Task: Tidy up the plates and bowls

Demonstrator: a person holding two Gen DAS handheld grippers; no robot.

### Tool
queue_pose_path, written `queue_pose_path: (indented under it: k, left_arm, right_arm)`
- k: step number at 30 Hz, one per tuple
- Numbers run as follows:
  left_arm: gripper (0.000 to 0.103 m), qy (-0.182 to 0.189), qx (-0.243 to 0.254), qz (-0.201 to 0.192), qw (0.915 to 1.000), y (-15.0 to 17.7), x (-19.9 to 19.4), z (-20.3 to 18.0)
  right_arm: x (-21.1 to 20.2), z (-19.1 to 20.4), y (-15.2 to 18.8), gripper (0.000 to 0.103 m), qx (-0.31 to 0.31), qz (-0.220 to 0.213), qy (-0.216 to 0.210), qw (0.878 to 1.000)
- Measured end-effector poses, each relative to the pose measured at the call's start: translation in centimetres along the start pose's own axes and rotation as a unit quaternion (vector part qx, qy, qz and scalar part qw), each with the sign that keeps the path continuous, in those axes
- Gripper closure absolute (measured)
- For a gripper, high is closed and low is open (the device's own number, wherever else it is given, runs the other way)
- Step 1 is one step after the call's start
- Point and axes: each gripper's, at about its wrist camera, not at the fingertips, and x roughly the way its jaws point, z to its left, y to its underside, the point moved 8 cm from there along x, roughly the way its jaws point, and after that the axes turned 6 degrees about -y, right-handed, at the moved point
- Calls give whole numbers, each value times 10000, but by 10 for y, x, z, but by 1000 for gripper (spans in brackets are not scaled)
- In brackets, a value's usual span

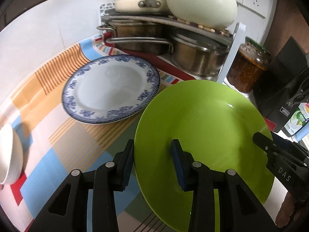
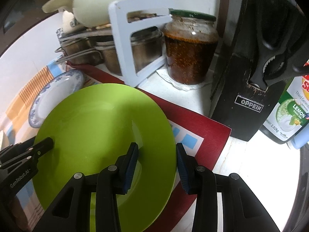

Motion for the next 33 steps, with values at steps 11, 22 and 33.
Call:
queue_pose_path:
  k: [11, 22, 33]
  left_arm:
    - [65, -253, -299, -255, 9989, 15, -49, 31]
    - [65, -499, -683, -393, 9956, 45, -90, 73]
    - [65, -761, -973, -473, 9912, 74, -124, 117]
  right_arm:
    - [-36, 34, -1, 63, -324, -212, -244, 9990]
    - [-66, 78, 16, 63, -780, -338, -498, 9951]
    - [-90, 125, 37, 63, -1109, -368, -739, 9904]
